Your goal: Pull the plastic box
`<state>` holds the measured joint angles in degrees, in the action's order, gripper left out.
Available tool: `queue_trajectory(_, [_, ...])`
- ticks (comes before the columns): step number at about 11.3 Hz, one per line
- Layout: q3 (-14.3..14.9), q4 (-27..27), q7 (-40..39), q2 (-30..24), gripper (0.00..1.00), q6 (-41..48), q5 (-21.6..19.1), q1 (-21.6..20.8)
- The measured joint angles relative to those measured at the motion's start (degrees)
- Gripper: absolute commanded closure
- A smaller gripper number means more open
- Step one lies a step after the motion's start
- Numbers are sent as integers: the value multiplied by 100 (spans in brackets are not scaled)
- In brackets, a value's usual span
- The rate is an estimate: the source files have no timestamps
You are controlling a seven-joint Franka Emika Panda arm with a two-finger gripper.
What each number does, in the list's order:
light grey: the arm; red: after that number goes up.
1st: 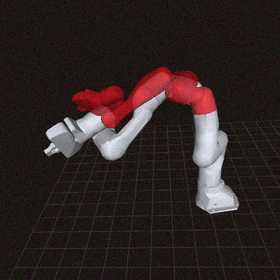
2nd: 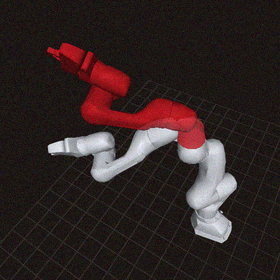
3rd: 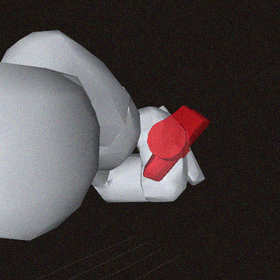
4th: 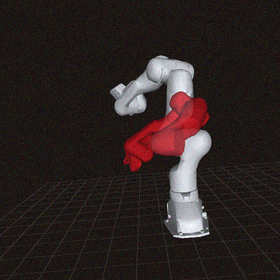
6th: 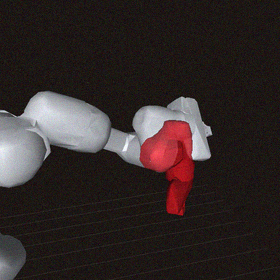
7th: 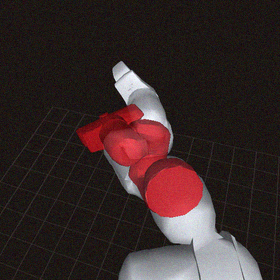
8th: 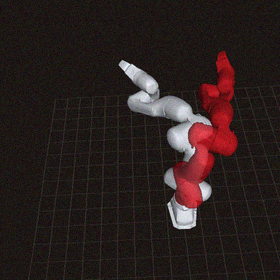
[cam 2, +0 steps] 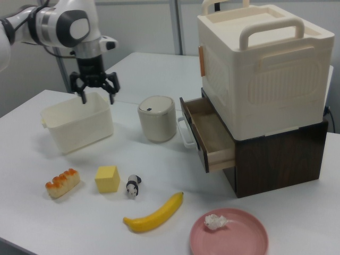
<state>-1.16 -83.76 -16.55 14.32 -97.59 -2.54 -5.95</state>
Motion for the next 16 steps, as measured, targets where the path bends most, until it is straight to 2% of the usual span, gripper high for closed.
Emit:
queue_trajectory(1, [-11,-1,-464,62,0,-38,-98,-203])
queue_trajectory(3, [-19,-5,-1023,282,0,-676,-107,-638])
queue_trajectory(5, [-20,62,-1547,577,0,-1090,60,-990])
queue_trajectory(10, [-15,339,-1777,1475,0,-2014,422,-1557])
queue_trajectory(12, [-11,354,-1777,1700,0,-2073,492,-1672])
queue_trajectory(14, [30,386,-1816,1692,0,-1986,545,-1664])
queue_trajectory(16, [67,418,-2114,1521,0,-1281,547,-1574])
